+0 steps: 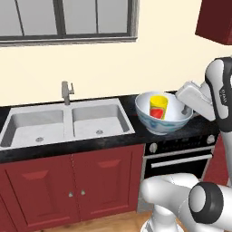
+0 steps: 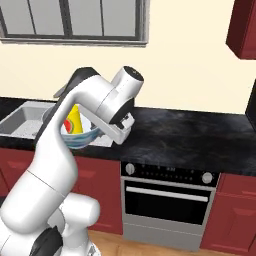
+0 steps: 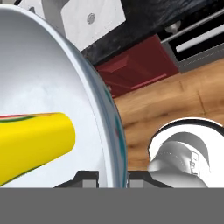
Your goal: Place the cup inside the bowl on the dining table and move the bowl to any counter.
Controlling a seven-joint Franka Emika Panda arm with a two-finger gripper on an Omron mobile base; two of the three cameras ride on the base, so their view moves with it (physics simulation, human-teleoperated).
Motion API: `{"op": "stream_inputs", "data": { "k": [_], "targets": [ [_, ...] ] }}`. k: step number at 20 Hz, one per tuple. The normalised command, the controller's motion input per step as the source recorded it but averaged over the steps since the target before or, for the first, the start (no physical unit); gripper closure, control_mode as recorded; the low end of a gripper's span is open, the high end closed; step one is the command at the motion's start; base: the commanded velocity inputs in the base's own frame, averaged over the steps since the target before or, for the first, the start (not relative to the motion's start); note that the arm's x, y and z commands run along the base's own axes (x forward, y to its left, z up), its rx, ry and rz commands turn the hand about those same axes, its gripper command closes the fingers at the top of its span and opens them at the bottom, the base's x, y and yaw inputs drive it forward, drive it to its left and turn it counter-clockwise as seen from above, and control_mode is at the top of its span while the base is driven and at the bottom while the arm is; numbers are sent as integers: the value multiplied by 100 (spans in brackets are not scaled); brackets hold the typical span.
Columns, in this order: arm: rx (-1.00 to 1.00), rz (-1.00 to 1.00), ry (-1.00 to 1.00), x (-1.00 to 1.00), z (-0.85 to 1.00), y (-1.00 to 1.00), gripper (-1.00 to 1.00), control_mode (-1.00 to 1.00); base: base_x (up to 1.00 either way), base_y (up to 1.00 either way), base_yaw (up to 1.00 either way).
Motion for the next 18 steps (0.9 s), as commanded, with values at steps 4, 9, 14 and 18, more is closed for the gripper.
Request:
{"op": "stream_inputs", "data": {
  "k": [4,9,14,18],
  "targets": [
    [0,0,0,0,0,0,100,100,59,-29,0],
    [0,0,0,0,0,0,100,100,67,-28,0],
    [0,0,0,0,0,0,100,100,43,-50,0],
    [0,0,0,0,0,0,100,100,36,-54,0]
  ]
}}
